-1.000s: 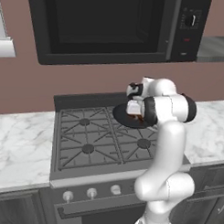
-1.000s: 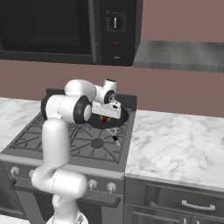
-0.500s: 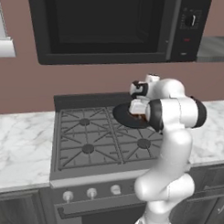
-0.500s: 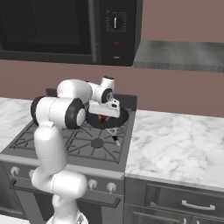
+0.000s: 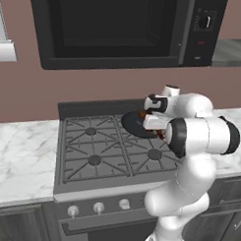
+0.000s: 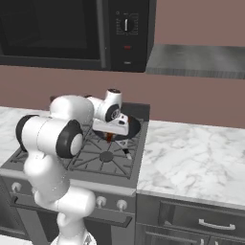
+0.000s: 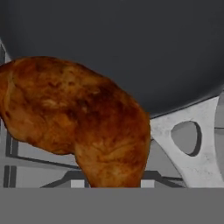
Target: Take the chicken drumsticks from the pan and place one on each plate on the dining counter.
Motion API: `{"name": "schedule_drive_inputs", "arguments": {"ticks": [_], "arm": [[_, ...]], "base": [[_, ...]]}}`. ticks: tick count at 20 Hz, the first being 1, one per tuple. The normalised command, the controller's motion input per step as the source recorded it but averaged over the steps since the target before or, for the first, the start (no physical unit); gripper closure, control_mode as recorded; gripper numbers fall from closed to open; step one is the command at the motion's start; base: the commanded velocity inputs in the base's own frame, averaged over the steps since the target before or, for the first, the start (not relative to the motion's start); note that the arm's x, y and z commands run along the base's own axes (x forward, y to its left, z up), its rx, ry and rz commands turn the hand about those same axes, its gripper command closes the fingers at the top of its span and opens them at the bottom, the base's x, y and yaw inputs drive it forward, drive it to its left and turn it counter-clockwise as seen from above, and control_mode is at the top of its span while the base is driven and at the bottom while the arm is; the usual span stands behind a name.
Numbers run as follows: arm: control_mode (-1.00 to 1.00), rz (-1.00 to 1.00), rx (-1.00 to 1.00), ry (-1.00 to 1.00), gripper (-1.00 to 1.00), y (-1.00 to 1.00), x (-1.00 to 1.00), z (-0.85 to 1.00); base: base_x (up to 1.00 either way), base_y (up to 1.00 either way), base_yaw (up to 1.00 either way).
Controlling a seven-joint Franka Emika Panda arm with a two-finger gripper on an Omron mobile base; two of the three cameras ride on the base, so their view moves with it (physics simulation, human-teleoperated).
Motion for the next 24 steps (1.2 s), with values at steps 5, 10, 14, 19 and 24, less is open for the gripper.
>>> {"name": "schedule_drive_inputs", "arguments": {"ticks": [5, 10, 14, 19, 24], "arm": [[-1.00, 0.00, 0.00, -0.05, 1.00, 0.00, -0.53, 0.20], [-1.00, 0.00, 0.00, -0.05, 1.00, 0.00, -0.54, 0.23], [-1.00, 0.00, 0.02, -0.05, 1.00, 0.00, -0.49, 0.33], [-1.00, 0.00, 0.01, -0.04, 1.00, -0.07, -0.45, 0.35], [-1.00, 0.00, 0.00, 0.00, 1.00, -0.10, -0.43, 0.31]], "base": [[0.00, 0.00, 0.00], [0.00, 0.00, 0.00], [0.00, 0.00, 0.00], [0.00, 0.00, 0.00], [0.00, 0.00, 0.00]]}}
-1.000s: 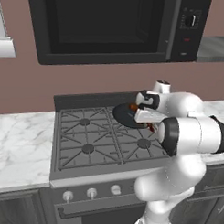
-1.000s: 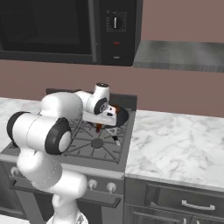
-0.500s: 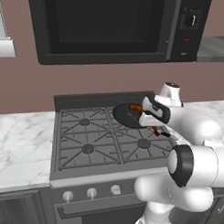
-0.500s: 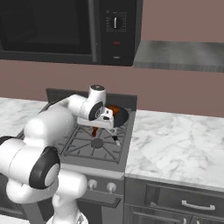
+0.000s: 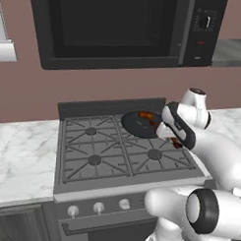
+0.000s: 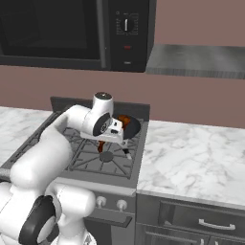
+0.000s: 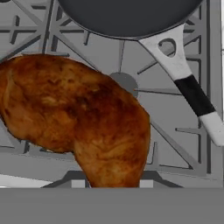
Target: Take the chicken drumsticks from the pan and place one on each plate on the dining counter.
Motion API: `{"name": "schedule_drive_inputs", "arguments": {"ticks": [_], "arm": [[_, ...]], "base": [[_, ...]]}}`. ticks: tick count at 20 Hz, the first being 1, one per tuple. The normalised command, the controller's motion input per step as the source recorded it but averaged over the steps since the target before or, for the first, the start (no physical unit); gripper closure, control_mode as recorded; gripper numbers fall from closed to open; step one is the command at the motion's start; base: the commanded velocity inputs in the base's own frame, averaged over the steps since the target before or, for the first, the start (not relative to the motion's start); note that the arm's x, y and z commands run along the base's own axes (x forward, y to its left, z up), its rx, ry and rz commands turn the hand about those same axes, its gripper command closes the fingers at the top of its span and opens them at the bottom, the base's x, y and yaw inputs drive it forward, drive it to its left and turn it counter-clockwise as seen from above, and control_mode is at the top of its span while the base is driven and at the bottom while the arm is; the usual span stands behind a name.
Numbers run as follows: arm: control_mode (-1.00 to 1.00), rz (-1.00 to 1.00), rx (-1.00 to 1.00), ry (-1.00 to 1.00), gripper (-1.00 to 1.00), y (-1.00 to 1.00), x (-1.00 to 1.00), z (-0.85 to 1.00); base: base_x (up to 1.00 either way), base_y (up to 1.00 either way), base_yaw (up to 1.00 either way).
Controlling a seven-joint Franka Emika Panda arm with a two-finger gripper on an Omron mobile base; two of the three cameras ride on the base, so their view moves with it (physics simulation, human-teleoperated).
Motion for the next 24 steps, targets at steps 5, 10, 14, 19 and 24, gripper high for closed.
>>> {"name": "schedule_drive_inputs", "arguments": {"ticks": [5, 10, 14, 19, 24], "arm": [[-1.00, 0.00, 0.00, 0.00, 1.00, -0.11, -0.49, 0.24], [-1.00, 0.00, 0.00, -0.01, 1.00, -0.12, -0.57, 0.20], [-1.00, 0.00, 0.00, -0.02, 1.00, 0.00, -0.54, 0.16], [-1.00, 0.00, 0.00, 0.00, 1.00, 0.07, -0.33, 0.21], [-1.00, 0.00, -0.03, 0.00, 1.00, 0.11, -0.33, 0.23]], "base": [[0.00, 0.00, 0.00], [0.00, 0.00, 0.00], [0.00, 0.00, 0.00], [0.00, 0.00, 0.00], [0.00, 0.00, 0.00]]}}
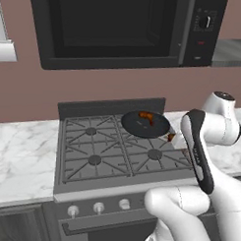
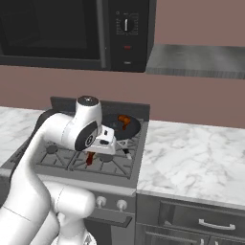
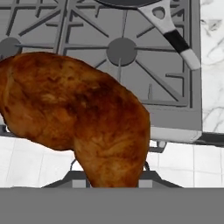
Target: Take the chicken drumsticks from the pan and place one on each plate on the dining counter.
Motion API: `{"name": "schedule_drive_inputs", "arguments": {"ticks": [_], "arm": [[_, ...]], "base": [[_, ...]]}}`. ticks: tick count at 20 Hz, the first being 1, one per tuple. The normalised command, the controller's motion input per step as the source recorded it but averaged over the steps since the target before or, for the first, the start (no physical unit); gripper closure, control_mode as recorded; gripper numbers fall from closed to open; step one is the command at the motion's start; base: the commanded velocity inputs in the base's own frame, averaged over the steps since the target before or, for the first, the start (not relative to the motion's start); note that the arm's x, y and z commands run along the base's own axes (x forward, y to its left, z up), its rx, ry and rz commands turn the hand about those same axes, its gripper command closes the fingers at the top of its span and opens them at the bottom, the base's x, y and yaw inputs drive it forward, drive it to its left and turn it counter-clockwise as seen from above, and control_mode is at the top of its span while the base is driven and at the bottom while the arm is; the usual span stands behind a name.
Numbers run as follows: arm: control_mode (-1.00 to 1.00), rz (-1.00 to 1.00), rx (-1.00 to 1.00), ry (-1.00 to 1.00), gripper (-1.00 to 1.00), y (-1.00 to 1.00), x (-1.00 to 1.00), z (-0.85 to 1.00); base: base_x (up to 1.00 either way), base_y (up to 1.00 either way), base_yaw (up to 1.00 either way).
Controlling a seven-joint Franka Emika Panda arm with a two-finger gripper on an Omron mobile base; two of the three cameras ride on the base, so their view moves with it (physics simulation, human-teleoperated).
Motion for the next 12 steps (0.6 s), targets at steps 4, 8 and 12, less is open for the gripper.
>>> {"name": "schedule_drive_inputs", "arguments": {"ticks": [4, 8, 12], "arm": [[-1.00, 0.00, -0.05, 0.00, 1.00, 0.14, -0.30, 0.15], [-1.00, 0.00, -0.06, 0.00, 1.00, 0.08, -0.20, 0.00], [-1.00, 0.00, -0.03, 0.00, 1.00, 0.03, -0.02, 0.00]], "base": [[0.00, 0.00, 0.00], [0.00, 0.00, 0.00], [0.00, 0.00, 0.00]]}}
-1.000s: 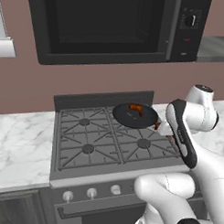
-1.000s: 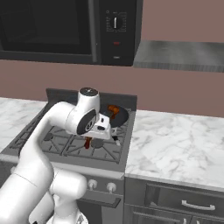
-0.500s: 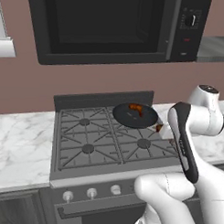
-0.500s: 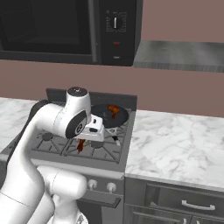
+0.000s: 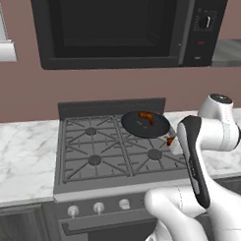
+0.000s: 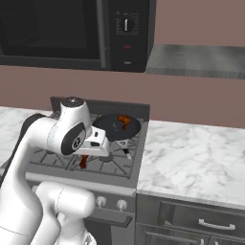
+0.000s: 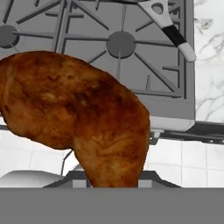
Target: Take the chicken drumsticks from the pan and place one on each plate on the dining counter.
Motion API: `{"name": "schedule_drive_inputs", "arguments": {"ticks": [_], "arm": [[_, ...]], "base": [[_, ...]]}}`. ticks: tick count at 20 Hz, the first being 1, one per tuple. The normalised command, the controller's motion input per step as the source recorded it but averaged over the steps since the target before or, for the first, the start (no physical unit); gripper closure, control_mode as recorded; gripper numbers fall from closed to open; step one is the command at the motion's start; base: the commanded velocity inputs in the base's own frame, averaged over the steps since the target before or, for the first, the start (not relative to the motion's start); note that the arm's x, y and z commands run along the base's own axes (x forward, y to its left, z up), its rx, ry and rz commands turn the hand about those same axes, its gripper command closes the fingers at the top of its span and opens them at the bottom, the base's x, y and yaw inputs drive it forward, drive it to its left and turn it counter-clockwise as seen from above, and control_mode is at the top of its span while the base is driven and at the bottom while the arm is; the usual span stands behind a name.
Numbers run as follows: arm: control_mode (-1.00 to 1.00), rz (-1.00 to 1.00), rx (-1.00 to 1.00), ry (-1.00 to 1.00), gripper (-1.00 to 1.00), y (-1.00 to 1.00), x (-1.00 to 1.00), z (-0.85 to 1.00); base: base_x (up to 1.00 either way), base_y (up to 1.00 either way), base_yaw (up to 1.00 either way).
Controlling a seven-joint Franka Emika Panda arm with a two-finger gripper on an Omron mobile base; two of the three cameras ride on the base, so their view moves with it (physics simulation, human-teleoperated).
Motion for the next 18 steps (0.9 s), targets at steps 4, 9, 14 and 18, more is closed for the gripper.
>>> {"name": "schedule_drive_inputs", "arguments": {"ticks": [4, 9, 14, 18], "arm": [[-1.00, 0.00, 0.00, 0.00, 1.00, 0.00, 0.00, 0.00], [-1.00, 0.00, 0.00, 0.00, 1.00, 0.00, 0.00, 0.00], [1.00, 0.00, 0.00, 0.00, 1.00, 0.00, -0.02, 0.00], [1.00, 0.00, 0.00, 0.00, 1.00, 0.00, 0.00, 0.00]], "base": [[0.00, 0.00, 0.00], [0.00, 0.00, 0.00], [-0.18, -0.01, 0.03], [-0.49, -0.01, 0.28]]}}
